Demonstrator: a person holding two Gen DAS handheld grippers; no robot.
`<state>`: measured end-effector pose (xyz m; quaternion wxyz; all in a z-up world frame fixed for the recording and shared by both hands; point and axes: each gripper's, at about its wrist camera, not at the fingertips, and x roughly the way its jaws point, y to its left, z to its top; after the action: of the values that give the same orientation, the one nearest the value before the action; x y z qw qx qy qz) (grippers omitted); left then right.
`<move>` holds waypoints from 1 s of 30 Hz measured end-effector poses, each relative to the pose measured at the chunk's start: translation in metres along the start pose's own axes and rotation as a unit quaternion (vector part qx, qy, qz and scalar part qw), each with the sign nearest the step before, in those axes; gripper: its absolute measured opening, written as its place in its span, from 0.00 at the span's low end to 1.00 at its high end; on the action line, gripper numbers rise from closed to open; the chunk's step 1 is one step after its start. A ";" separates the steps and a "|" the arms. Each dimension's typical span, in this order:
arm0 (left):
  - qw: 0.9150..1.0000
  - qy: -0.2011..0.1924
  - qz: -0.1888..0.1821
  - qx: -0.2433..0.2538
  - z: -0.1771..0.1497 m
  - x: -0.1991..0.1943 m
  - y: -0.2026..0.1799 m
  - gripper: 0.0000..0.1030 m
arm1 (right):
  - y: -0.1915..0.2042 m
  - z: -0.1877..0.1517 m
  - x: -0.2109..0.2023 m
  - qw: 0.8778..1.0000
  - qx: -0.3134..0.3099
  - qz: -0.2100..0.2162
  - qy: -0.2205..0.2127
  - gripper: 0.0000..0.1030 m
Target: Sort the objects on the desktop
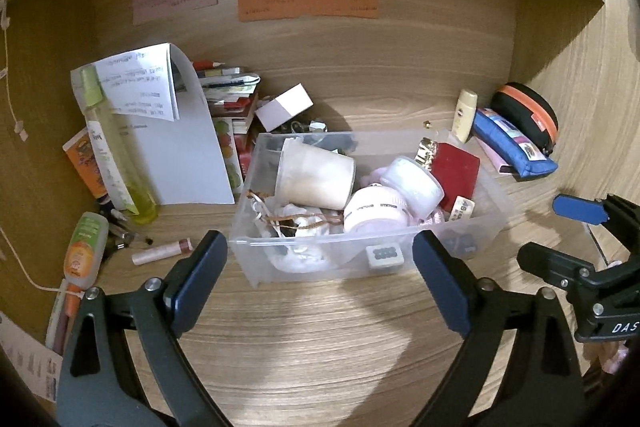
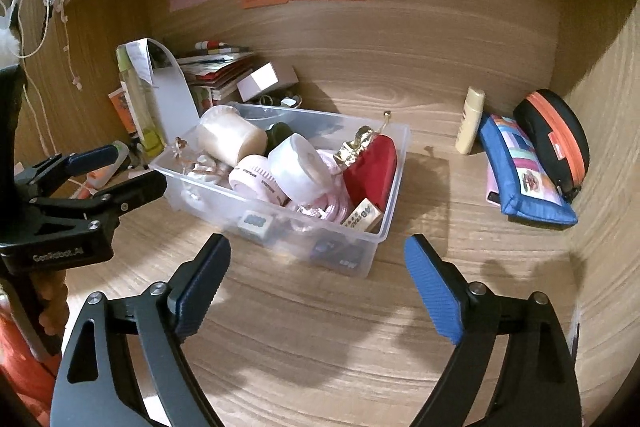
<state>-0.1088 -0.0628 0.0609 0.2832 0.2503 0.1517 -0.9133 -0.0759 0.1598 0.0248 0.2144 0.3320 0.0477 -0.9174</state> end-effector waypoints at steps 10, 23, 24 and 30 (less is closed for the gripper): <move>1.000 0.002 -0.005 -0.012 -0.001 0.000 0.001 0.92 | 0.001 -0.002 -0.002 1.000 -0.002 0.003 0.003 0.86; 1.000 0.003 -0.008 -0.024 0.000 0.001 0.006 0.92 | 0.001 0.000 0.000 1.000 -0.004 0.010 0.004 0.86; 1.000 0.003 -0.008 -0.024 0.000 0.002 0.006 0.92 | 0.001 0.000 0.001 1.000 -0.005 0.010 0.004 0.86; 1.000 0.008 -0.011 -0.024 0.002 0.002 0.004 0.92 | 0.001 0.001 0.001 1.000 -0.007 0.013 0.006 0.86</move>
<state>-0.1084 -0.0674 0.0606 0.2781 0.2491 0.1783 -0.9104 -0.0769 0.1586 0.0247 0.2281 0.3366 0.0513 -0.9122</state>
